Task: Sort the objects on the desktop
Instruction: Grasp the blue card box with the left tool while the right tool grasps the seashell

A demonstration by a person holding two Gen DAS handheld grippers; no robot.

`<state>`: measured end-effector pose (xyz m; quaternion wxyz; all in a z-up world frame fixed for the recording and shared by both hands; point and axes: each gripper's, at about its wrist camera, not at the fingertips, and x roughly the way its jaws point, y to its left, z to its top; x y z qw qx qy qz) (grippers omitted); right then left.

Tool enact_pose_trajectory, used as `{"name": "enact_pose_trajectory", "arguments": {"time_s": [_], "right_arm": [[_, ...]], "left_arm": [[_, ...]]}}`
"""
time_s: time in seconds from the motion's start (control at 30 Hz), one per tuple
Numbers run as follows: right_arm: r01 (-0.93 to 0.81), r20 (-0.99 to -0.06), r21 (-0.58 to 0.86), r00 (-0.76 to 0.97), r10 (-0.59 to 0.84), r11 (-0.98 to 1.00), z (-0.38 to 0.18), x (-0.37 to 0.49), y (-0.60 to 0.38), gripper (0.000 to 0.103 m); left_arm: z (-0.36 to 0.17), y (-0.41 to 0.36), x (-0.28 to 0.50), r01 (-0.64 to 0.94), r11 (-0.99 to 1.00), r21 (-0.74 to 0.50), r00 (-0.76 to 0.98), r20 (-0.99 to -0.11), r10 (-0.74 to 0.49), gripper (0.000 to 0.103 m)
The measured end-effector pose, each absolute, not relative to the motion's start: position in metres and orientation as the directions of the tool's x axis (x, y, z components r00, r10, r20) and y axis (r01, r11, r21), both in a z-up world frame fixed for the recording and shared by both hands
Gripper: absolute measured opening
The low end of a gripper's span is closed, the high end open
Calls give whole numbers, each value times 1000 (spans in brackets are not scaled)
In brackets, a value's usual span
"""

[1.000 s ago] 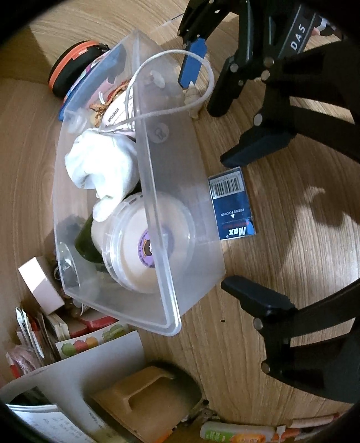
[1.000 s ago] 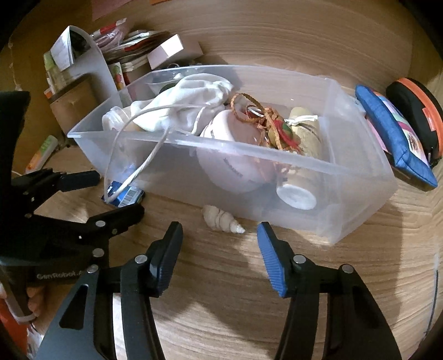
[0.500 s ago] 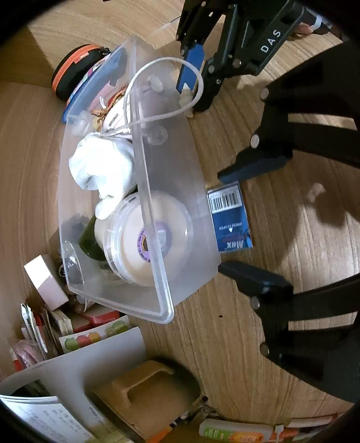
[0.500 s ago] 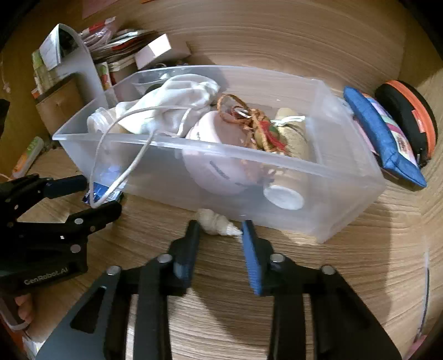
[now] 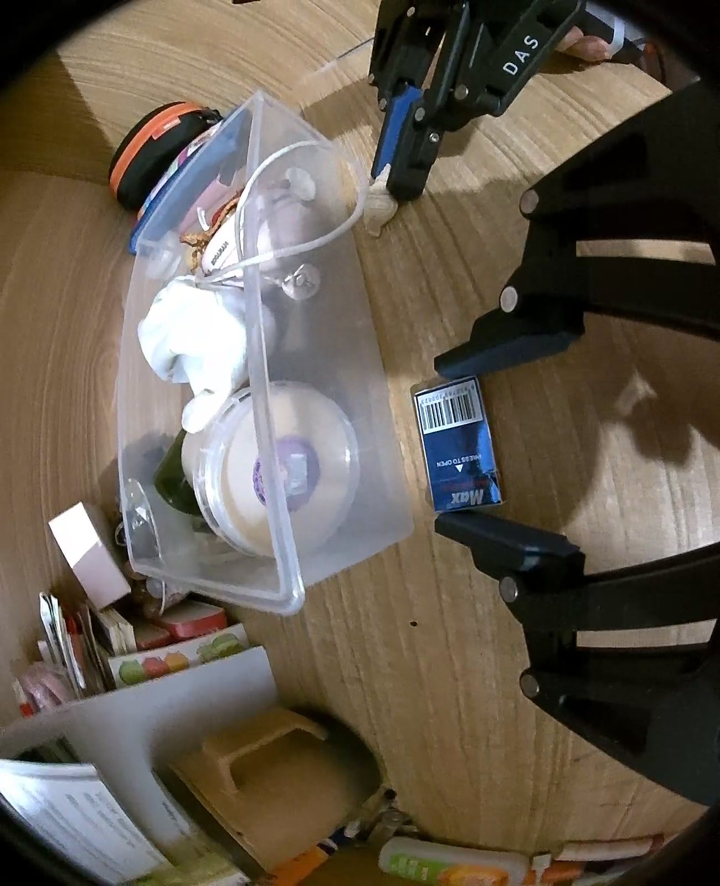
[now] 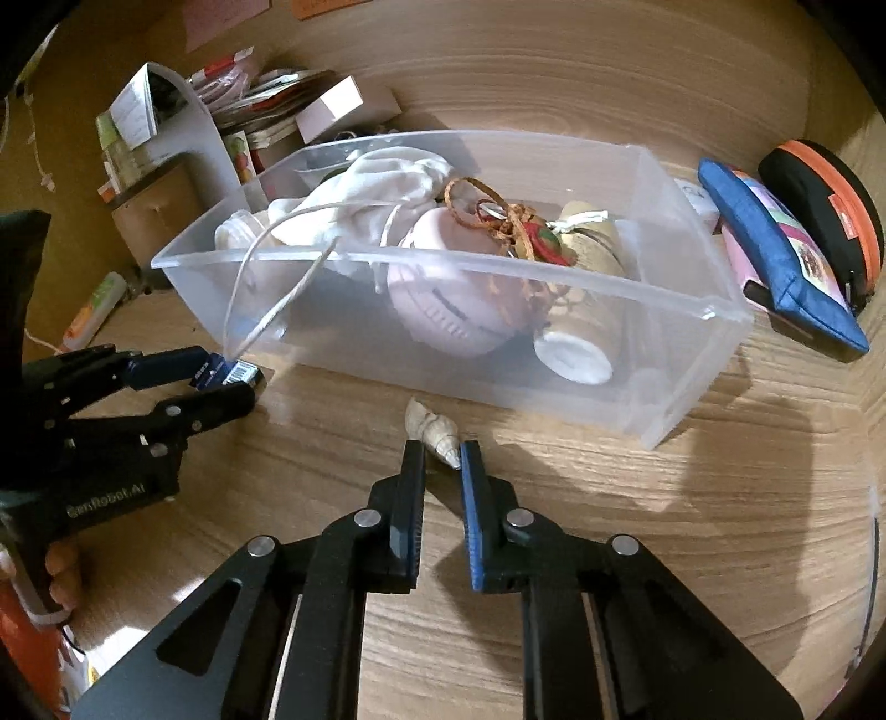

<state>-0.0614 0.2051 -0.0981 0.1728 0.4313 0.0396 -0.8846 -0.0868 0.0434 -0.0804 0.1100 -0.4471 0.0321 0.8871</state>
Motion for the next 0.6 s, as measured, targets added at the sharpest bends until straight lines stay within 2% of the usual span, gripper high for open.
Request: {"name": "enact_pose_trajectory", "arguments": {"time_s": [0.33,0.6], "right_arm": [[378,-735,64,-609,-300,-924,-84,-37,211,10],[381,-686,105,-641,-344,-919,-63,-19,225,10]], "left_arm": [[-69,22,-67,-183,-981,-66,-612,-773,166,49],[-56,6,-56,-147,-985,-85,-651,-742,161,49]]}}
